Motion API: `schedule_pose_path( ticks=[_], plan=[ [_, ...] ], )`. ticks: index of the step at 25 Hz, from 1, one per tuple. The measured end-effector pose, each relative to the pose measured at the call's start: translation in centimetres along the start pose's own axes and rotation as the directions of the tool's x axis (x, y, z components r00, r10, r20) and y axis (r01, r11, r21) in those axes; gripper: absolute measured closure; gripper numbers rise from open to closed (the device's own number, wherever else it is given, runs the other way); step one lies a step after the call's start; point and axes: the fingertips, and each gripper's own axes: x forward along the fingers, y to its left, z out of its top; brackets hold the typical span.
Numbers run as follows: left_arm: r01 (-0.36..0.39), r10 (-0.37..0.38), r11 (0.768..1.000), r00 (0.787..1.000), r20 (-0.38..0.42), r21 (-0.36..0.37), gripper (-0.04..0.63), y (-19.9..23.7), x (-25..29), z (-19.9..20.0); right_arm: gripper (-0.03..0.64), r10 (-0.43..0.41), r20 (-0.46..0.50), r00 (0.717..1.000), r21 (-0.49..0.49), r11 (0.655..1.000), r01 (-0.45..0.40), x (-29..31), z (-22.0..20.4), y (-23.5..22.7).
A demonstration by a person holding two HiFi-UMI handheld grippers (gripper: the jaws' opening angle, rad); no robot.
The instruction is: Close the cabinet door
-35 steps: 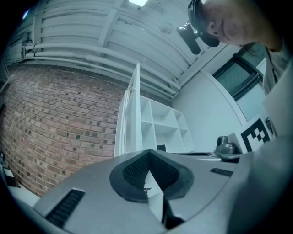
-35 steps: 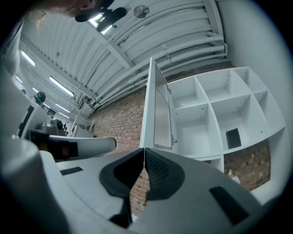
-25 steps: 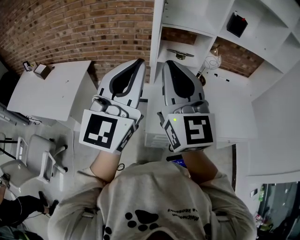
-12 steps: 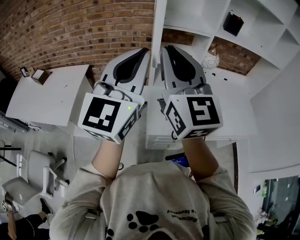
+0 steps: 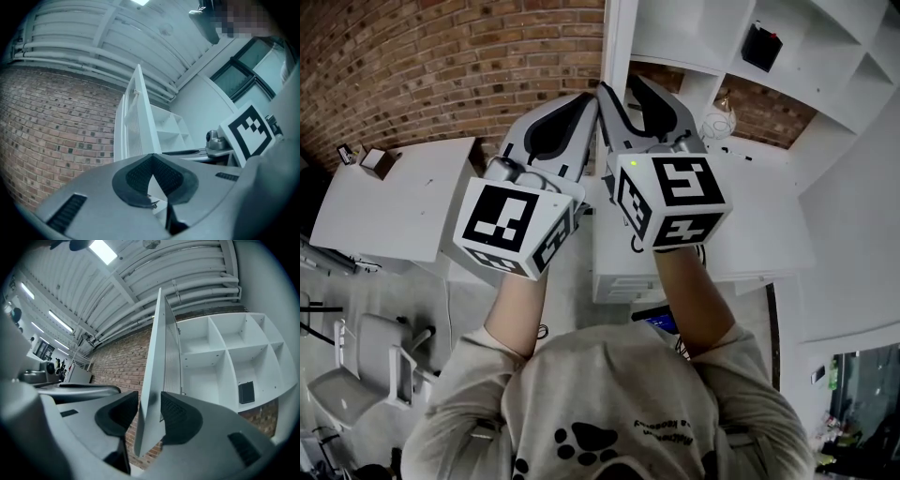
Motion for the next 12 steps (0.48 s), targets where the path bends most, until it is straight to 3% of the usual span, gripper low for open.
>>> schedule_pose_path(
  ticks=[12],
  plan=[
    [0.001,-0.001,1.0,1.0,0.004,-0.017,0.588,1.3,0.5,-0.6,0.476,-0.066,-0.012,0.998,-0.058,0.996,0.066,1.4,-0.8,-0.1]
  ],
)
